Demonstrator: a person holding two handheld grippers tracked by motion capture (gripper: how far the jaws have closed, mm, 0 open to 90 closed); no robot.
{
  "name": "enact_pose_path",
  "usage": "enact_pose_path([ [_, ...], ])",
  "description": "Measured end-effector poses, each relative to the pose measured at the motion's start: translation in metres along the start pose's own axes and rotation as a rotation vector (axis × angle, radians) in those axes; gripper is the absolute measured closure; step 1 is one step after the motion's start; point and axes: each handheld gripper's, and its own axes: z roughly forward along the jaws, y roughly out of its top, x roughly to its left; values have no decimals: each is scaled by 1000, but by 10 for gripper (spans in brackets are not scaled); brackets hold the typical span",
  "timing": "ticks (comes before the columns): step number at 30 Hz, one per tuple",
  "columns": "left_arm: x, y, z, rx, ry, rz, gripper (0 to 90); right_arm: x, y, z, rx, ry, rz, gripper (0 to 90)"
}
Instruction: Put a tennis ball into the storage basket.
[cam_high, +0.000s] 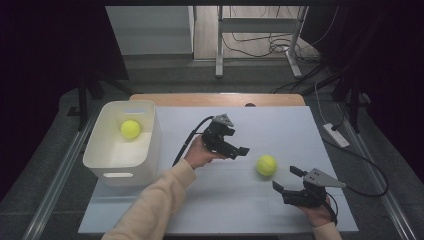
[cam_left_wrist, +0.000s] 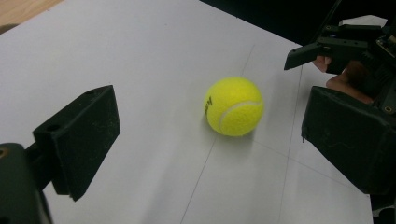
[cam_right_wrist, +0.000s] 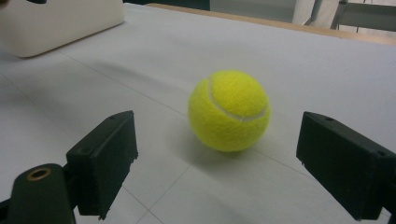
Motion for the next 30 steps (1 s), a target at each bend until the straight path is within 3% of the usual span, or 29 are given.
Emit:
enact_pose_path([
  [30, -6, 3, 34, 34, -44, 3, 45, 1, 0, -1, -2, 2, 0, 122],
])
